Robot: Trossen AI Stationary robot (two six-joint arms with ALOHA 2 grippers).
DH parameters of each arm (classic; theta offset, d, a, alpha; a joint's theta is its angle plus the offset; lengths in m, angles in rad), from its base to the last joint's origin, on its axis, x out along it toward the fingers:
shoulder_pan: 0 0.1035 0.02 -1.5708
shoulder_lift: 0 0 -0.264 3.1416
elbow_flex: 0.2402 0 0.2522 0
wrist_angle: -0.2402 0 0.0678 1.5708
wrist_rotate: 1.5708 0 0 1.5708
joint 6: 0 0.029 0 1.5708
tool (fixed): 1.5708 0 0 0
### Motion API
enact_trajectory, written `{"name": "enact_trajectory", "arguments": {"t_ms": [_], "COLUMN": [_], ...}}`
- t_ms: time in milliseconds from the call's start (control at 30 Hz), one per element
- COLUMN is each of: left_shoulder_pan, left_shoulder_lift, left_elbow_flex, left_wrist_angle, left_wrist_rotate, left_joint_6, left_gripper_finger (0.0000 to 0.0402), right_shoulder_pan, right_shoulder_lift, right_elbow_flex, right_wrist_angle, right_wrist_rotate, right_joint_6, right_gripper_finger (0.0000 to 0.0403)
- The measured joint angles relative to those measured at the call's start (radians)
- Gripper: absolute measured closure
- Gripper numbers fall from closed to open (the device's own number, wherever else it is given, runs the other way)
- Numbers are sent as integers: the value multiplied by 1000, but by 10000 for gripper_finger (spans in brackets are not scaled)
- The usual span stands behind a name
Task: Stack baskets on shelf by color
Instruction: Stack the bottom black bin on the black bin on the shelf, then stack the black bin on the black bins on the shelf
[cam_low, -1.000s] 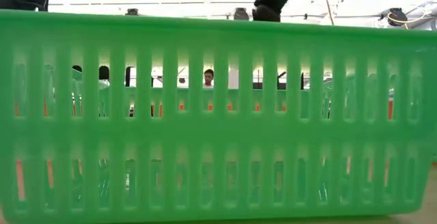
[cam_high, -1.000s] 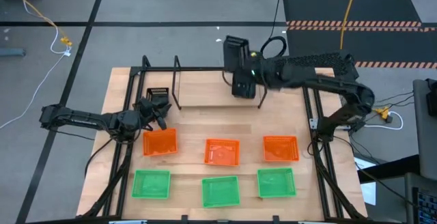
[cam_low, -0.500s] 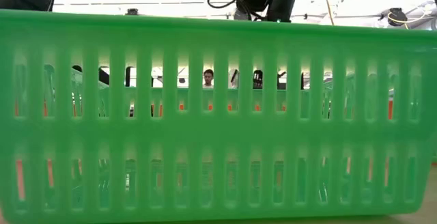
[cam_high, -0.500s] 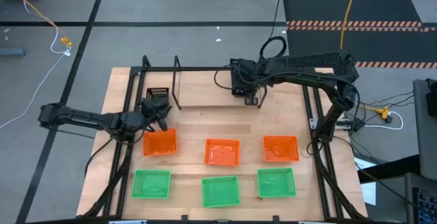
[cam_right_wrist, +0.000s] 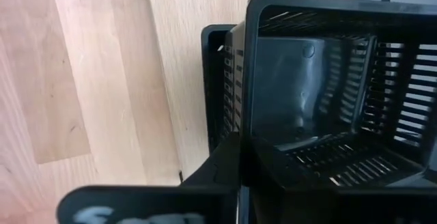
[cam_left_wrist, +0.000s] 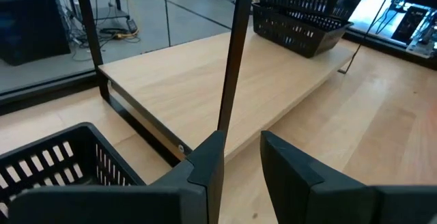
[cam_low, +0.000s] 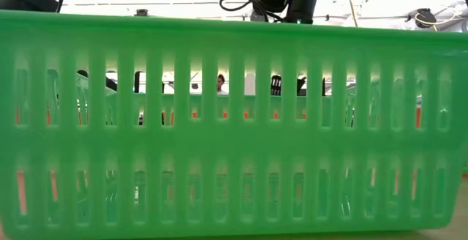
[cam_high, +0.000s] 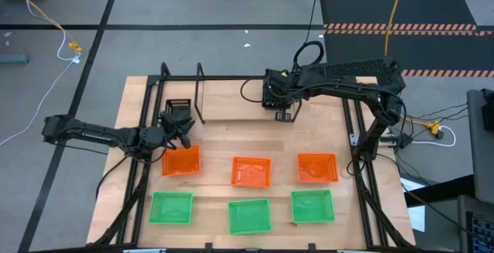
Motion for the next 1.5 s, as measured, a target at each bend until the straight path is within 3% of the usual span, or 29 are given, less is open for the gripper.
{"name": "enact_trajectory", "arguments": {"t_ms": [300, 500, 667, 900, 1233, 1500], "left_shoulder_pan": [0, 0, 0, 0, 0, 0], "left_shoulder_lift": [0, 0, 0, 0, 0, 0], "left_elbow_flex": [0, 0, 0, 0, 0, 0], "left_wrist_angle": [-2, -9, -8, -9, -9, -9], "left_wrist_rotate": [0, -1, -1, -1, -1, -1], "left_joint_6": [0, -2, -2, -10, -25, -25], "left_gripper_finger": [304, 304, 305, 305, 305, 305], "right_shoulder_pan": [2, 5, 11, 30, 71, 117], "right_shoulder_lift": [0, 0, 0, 0, -15, -165], "right_elbow_flex": [-51, -91, -98, -160, -244, -245], "right_wrist_angle": [50, 157, 190, 205, 281, 281], "right_wrist_rotate": [2, 102, 96, 17, 122, 113], "right_joint_6": [1, 24, 24, 23, -39, -40], "right_gripper_finger": [344, 292, 266, 280, 292, 291]}}
